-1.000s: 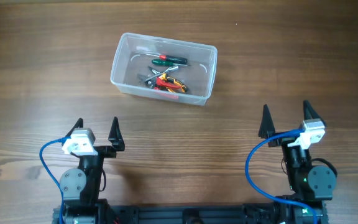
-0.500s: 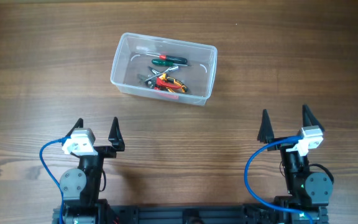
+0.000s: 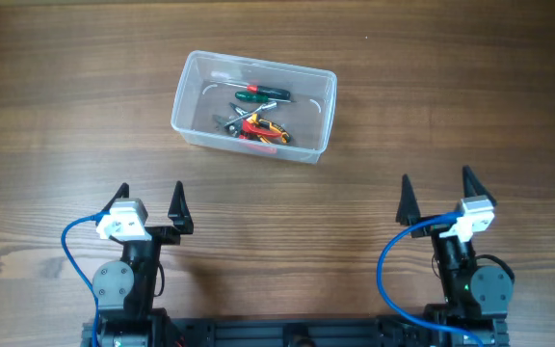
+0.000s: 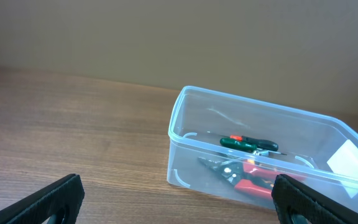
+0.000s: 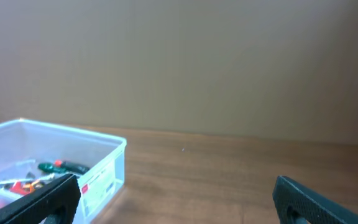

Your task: Pack container

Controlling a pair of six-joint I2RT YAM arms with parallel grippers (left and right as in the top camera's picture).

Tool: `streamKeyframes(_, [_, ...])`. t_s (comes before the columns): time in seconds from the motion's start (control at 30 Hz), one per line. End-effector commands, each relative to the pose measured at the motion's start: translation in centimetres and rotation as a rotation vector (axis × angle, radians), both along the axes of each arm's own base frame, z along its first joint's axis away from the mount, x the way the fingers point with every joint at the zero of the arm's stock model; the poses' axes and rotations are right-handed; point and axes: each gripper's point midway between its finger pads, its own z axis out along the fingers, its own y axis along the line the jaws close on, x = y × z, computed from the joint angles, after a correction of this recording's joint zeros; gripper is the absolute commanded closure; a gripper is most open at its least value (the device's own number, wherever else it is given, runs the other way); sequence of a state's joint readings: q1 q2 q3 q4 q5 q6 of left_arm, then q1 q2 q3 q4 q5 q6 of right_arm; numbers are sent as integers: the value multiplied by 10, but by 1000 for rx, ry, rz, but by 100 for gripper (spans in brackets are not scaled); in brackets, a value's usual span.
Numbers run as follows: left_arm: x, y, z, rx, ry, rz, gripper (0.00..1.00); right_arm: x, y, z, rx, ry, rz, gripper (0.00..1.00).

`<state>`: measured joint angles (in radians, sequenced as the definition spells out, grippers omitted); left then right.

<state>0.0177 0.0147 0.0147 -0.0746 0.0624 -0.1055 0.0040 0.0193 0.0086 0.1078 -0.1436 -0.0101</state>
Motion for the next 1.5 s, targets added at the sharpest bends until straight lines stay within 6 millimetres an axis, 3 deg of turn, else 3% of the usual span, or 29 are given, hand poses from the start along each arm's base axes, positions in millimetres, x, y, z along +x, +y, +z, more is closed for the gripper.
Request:
streamKeyframes(0.0, [0,-3,-2,22,-4,-19,0,-2,7,-2,-46,-4,38,0])
streamKeyframes(0.9, [0,-3,-2,22,-4,-19,0,-1,7,-21,-44,74,36,0])
streamKeyframes(1.47, [0,-3,-2,22,-4,-19,0,-1,7,-22,-44,78,36,0])
